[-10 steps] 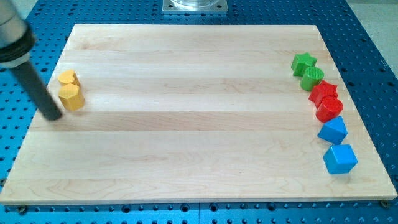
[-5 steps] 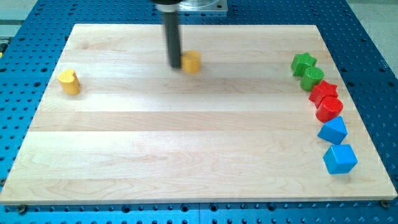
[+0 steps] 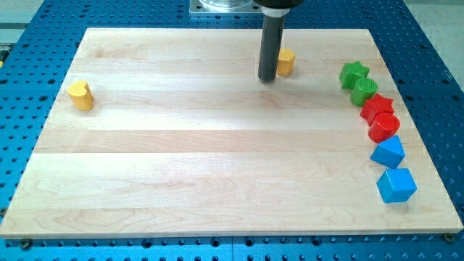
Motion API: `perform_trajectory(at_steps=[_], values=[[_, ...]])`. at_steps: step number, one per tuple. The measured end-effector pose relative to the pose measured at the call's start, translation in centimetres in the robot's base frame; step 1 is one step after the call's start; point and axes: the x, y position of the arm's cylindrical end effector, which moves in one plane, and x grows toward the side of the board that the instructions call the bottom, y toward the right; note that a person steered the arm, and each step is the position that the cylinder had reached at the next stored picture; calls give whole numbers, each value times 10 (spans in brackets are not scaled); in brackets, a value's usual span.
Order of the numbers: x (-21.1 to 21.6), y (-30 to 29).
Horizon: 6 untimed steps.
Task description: Move the yellow blocks to the top of the green star
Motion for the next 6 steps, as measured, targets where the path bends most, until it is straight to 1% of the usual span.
perform_trajectory(at_steps=[1, 2, 3, 4, 5, 6], values=[[-18, -37], [-18, 64], [-18, 103], [-20, 106], [-20, 136], [-20, 138]])
